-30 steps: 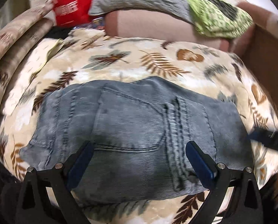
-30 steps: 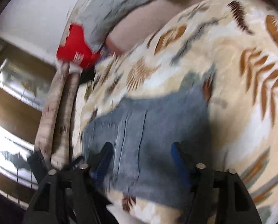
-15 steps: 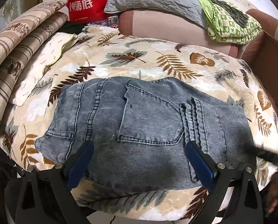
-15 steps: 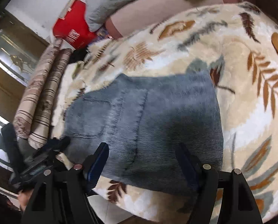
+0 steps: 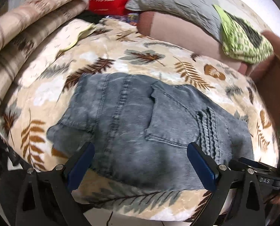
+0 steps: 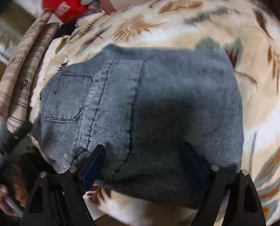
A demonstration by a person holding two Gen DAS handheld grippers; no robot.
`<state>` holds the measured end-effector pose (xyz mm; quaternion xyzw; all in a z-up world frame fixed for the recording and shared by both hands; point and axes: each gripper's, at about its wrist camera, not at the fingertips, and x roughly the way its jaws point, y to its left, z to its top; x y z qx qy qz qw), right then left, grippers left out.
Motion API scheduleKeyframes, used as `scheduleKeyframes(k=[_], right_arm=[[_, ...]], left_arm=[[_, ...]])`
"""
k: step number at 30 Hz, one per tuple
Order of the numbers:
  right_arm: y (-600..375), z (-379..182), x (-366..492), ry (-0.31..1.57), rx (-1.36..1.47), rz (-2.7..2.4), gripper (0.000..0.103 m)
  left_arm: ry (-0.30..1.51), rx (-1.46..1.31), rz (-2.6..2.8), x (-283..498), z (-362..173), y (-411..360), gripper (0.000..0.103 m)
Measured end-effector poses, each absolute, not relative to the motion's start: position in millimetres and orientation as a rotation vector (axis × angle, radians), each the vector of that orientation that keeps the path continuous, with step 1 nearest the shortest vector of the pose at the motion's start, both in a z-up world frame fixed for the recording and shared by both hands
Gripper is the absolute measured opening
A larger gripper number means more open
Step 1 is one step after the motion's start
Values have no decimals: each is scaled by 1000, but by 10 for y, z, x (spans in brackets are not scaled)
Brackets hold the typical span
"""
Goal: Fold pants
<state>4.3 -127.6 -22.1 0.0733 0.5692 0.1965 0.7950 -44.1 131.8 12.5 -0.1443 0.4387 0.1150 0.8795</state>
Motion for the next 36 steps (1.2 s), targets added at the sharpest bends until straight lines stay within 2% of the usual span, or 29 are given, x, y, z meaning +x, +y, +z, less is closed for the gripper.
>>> scheduleKeyframes(k=[2, 7, 13, 16, 19, 21, 23, 24, 25, 28, 30, 32, 36], right_arm=[[-1203, -108, 38, 1247, 135, 433, 85], [-1000, 272, 54, 1153, 113, 476, 85], [-366, 442, 263, 1151, 91, 633, 85], [-71, 306, 417, 1222, 156, 690, 85], [241, -79, 557, 1352, 129, 725, 85], [329, -287, 558, 1392, 84, 708, 89], [364, -193, 512, 1383, 66, 712, 92], [375, -179, 499, 1397, 62, 707, 91], [375, -163, 488, 1404, 66, 695, 91], [412, -103, 418, 1381, 108, 744, 91], [509, -263, 356, 1388, 37, 729, 93], [505, -191, 330, 1365, 20, 748, 96], [44, 16, 336, 1317, 290, 785, 94]], left_arm=[[894, -394, 277, -560, 93, 1535, 99], [765, -780, 357, -966, -42, 2132, 99], [800, -993, 294, -873, -359, 2346, 99], [796, -1078, 284, -815, -494, 2450, 98], [774, -1125, 293, -784, -552, 2546, 98], [764, -1139, 292, -780, -565, 2575, 98], [751, -1100, 310, -771, -522, 2589, 75], [781, -1064, 327, -729, -511, 2590, 38], [800, -1052, 332, -693, -523, 2597, 22], [813, -1032, 360, -685, -568, 2628, 14], [819, -979, 373, -638, -527, 2576, 10], [817, -922, 383, -610, -432, 2520, 9], [782, -781, 385, -528, -157, 2333, 8]])
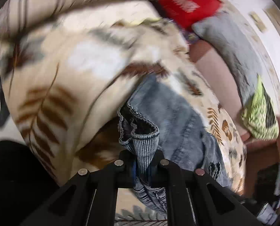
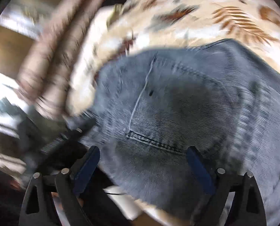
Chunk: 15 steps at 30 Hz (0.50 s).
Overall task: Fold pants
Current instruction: 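Grasp the jeans waistband with the left tool and fold it over the legs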
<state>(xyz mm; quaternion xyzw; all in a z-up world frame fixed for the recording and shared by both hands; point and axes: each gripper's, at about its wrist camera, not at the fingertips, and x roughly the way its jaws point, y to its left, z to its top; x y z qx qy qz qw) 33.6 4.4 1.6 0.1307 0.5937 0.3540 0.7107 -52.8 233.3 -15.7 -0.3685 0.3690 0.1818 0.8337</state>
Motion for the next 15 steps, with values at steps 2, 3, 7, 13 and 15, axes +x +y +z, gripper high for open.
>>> scheduleKeyframes(k=[2, 3, 7, 13, 15], right_arm=[[-399, 143, 270, 1229, 361, 726, 94], [-574, 172, 231, 1205, 387, 703, 94], [-1656, 303, 37, 1064, 512, 536, 94], [-2854, 218, -224, 910, 708, 362, 94], [-3103, 171, -268, 891, 764, 324, 94]], left_arm=[[743, -667, 368, -489, 89, 2129, 8], [727, -619, 355, -454, 200, 2029, 8], [648, -358, 259, -269, 694, 1278, 7], [618, -33, 45, -108, 941, -72, 8], [656, 34, -27, -66, 837, -487, 8]])
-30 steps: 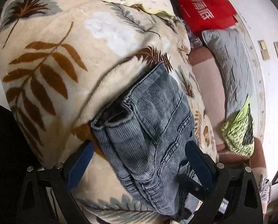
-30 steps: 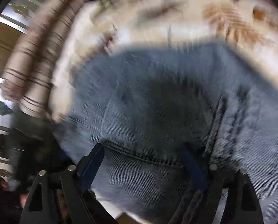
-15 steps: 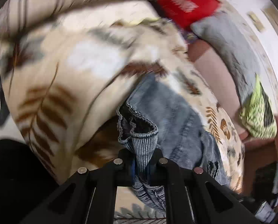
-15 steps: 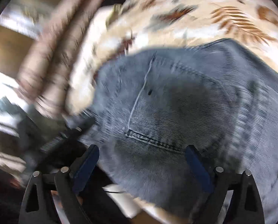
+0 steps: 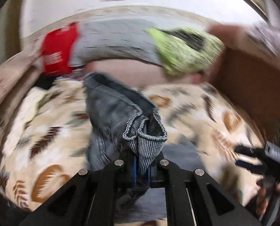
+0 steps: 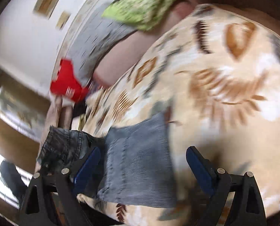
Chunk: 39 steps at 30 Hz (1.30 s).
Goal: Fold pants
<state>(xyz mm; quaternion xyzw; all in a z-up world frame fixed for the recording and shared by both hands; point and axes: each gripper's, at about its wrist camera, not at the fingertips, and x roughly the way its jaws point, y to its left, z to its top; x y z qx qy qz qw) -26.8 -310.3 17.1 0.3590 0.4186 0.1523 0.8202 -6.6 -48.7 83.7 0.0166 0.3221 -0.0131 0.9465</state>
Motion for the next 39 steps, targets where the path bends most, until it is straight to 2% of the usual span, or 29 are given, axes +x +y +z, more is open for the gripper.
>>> scheduleKeyframes(k=[3, 5, 7, 8, 9, 10, 13, 15, 18, 23, 28, 33, 35, 37, 39], right_arm=[[-3389, 84, -340, 873, 841, 294, 95], [-3496, 40, -371, 865, 869, 284, 95], [-3555, 2, -390, 865, 888, 273, 95], [-3559, -23, -388, 877, 887, 273, 95], [-3569, -56, -385, 891, 885, 277, 95], [-3545, -94, -365, 916, 881, 282, 95], [-3449, -98, -326, 938, 851, 306, 95], [-3357, -19, -318, 933, 843, 338, 95], [-3134, 152, -337, 922, 900, 491, 95], [-2701, 104, -393, 1047, 928, 516, 95], [-2496, -16, -453, 1105, 1028, 519, 95], [-2305, -120, -332, 1143, 966, 433, 94], [-2348, -393, -276, 1201, 1034, 340, 82], [-2350, -462, -296, 1201, 1070, 326, 79], [-2298, -433, -269, 1206, 1035, 325, 61]], left_arm=[[747, 123, -115, 31, 503, -988, 8], [907, 176, -179, 129, 74, -1284, 9], [1032, 244, -213, 189, -307, -1452, 14], [1020, 273, -215, 173, -326, -1475, 14], [998, 265, -233, 151, -245, -1460, 21], [1001, 241, -261, 143, -177, -1438, 36], [993, 94, -357, 58, 214, -1183, 56], [881, 44, -322, -120, 538, -865, 70], [748, -5, -173, -299, 797, -354, 78], [815, -104, 69, -93, 511, 370, 79], [931, -62, 26, 13, -17, 287, 79], [905, -60, 26, -26, -90, 271, 79], [912, -78, 15, -28, -105, 292, 79], [909, -86, 7, -38, -138, 315, 80], [912, -91, 12, 58, -191, 352, 80]])
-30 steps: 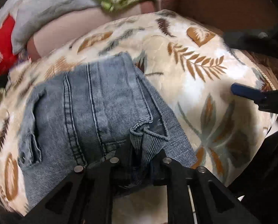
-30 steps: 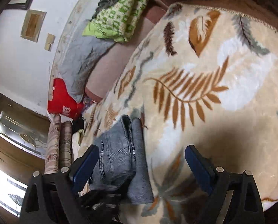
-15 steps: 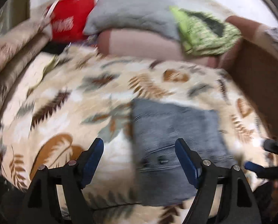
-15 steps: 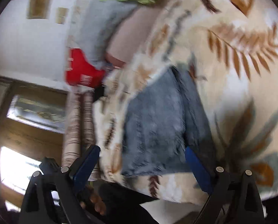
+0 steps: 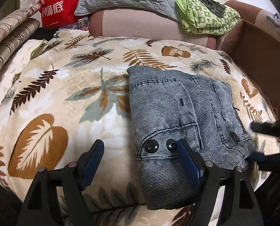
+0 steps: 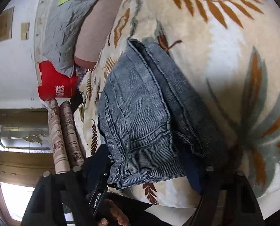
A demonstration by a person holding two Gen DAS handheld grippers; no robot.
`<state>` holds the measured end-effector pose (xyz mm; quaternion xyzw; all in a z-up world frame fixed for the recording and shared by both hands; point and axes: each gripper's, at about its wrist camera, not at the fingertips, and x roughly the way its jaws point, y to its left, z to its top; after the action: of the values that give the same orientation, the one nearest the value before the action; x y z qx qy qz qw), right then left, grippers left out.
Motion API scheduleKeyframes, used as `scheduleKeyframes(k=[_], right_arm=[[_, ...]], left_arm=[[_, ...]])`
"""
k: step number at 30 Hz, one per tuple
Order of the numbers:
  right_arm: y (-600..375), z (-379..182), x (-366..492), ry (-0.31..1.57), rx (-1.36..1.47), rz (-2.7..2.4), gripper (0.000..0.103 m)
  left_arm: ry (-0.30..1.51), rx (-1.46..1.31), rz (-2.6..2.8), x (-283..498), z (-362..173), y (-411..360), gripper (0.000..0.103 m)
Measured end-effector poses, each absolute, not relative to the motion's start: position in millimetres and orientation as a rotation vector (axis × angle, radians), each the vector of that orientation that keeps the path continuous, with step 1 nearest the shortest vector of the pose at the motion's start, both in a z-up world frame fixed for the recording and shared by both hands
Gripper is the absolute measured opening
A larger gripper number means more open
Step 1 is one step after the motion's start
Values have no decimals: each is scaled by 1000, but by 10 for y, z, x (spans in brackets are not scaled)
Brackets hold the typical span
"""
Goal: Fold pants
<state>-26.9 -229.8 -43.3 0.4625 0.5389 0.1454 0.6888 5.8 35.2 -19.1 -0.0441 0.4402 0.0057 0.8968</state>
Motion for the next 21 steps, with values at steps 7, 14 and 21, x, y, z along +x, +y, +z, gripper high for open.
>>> scheduleKeyframes(k=[7, 14, 21], right_arm=[[-2136, -117, -336, 1160, 755, 283, 7], [-2106, -406, -430, 1191, 604, 254, 8], [-2327, 240, -386, 1118, 503, 232, 27]], left_arm=[[864, -103, 23, -30, 130, 391, 80], [988, 91, 28, 130, -185, -26, 87], [943, 71, 35, 95, -251, 23, 89]])
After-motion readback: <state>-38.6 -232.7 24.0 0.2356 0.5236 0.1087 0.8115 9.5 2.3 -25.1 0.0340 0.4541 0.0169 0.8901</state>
